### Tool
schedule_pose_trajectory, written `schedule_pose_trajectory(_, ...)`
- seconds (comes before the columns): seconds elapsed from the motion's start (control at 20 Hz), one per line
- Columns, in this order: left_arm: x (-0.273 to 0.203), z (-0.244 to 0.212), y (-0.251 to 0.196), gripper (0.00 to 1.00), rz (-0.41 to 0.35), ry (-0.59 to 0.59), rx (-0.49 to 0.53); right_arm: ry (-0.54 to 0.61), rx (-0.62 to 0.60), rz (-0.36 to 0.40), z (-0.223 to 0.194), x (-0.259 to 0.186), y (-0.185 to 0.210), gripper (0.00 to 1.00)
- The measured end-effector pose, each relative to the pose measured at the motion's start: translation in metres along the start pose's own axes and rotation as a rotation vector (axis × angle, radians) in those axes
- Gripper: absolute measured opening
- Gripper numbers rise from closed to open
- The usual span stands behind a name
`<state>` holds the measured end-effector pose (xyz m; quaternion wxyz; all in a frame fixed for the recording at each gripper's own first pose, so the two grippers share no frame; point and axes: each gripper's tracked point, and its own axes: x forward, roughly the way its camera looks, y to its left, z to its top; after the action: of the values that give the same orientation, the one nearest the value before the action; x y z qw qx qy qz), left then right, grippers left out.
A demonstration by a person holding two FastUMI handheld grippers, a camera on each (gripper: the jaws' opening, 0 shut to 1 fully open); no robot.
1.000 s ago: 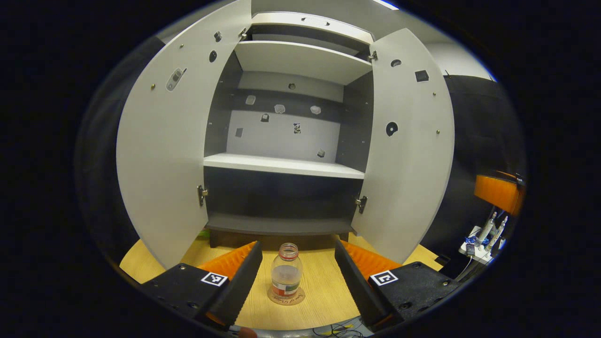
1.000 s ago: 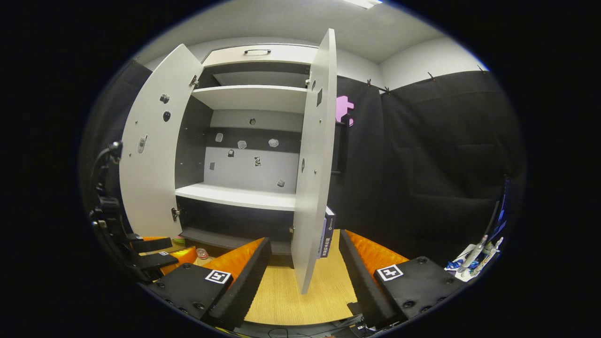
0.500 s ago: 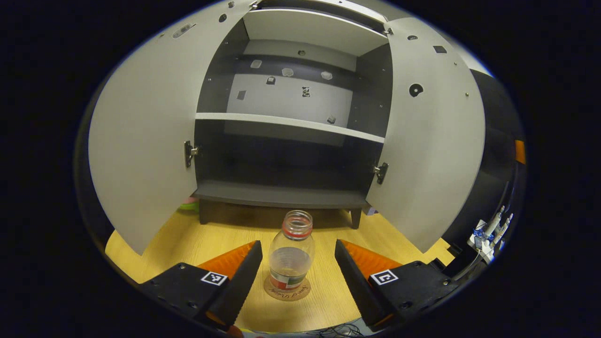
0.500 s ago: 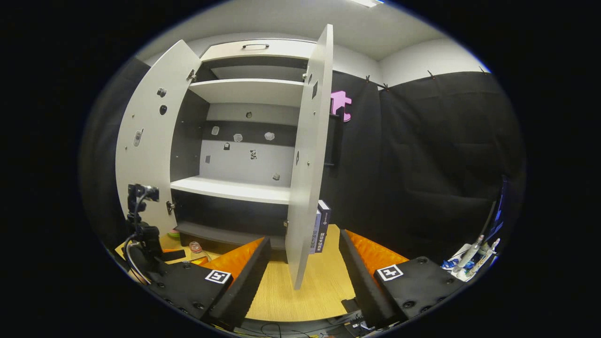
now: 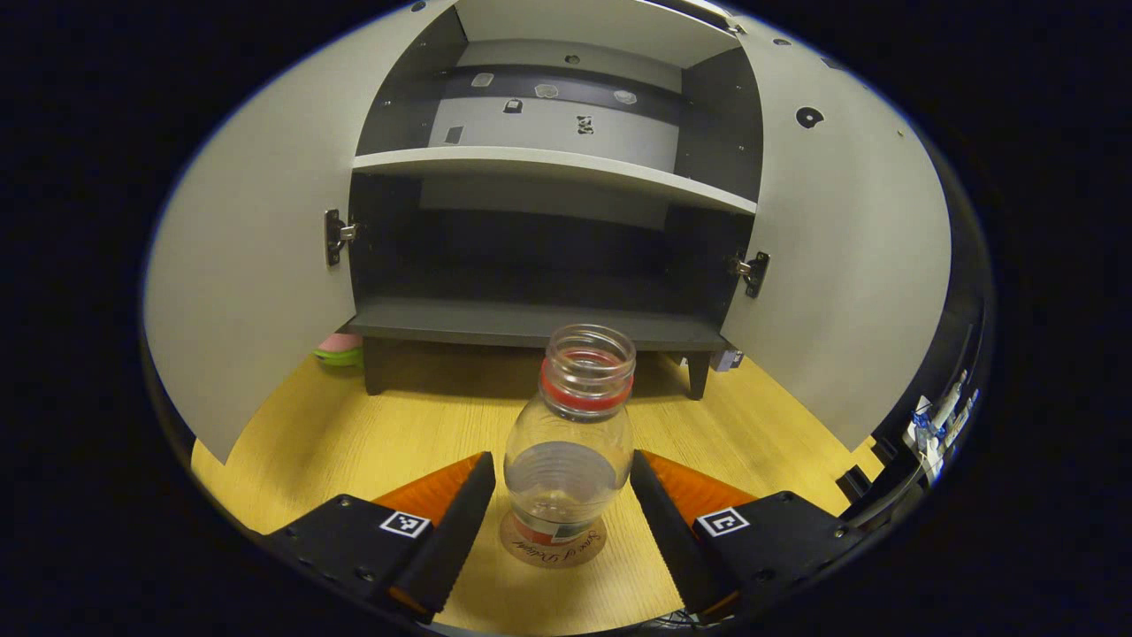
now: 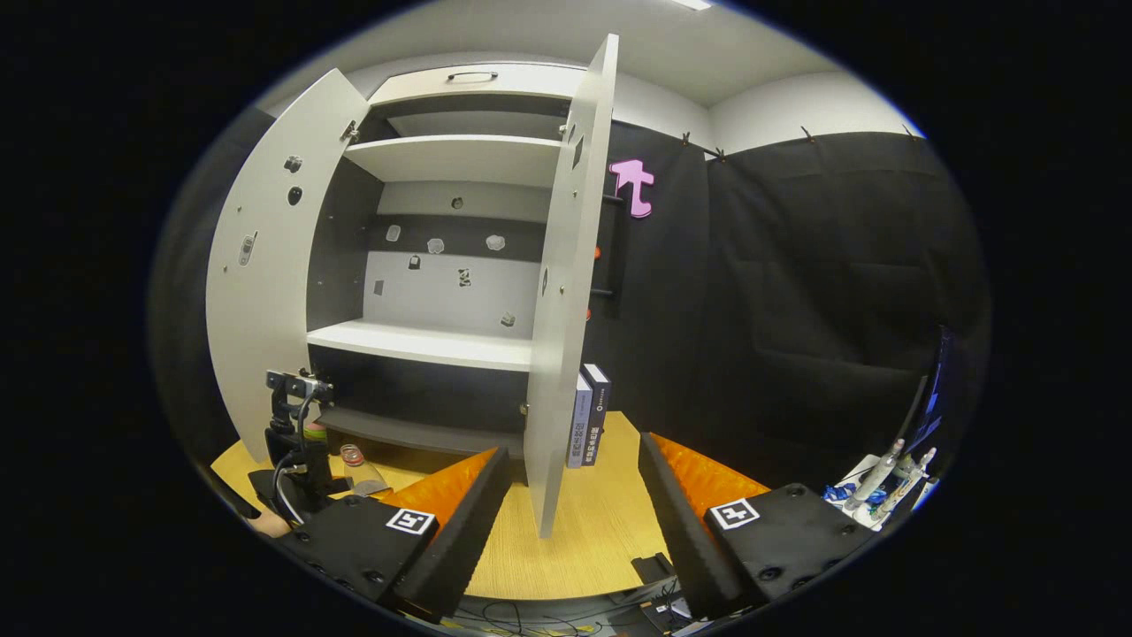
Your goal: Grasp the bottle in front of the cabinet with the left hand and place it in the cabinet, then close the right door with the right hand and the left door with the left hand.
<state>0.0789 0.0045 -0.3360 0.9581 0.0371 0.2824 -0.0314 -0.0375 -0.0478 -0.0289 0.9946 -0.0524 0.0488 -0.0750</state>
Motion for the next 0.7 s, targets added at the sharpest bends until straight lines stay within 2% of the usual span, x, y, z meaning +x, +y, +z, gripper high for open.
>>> schedule_pose_trajectory(0.05, -0.001, -0.002, 0.001, 0.84, 0.010, 0.008, 0.018, 0.002, 0.000, -0.001, 0.000, 0.001, -0.001, 0.97)
schedule_pose_trajectory(0.1, -0.003, -0.001, 0.000, 0.77, 0.000, 0.015, 0.032, 0.002, 0.000, -0.002, -0.002, 0.001, -0.002, 0.92)
schedule_pose_trajectory(0.15, -0.007, 0.000, -0.001, 0.77, -0.007, 0.018, 0.036, 0.005, 0.002, -0.003, -0.004, 0.001, -0.002, 0.97)
schedule_pose_trajectory(0.4, -0.032, 0.031, -0.011, 0.76, -0.060, 0.000, 0.030, 0.015, 0.035, 0.005, -0.011, 0.005, -0.005, 0.96)
schedule_pose_trajectory(0.7, -0.051, 0.098, -0.016, 0.76, -0.091, -0.058, 0.041, 0.006, 0.046, 0.012, -0.011, 0.008, -0.011, 0.97)
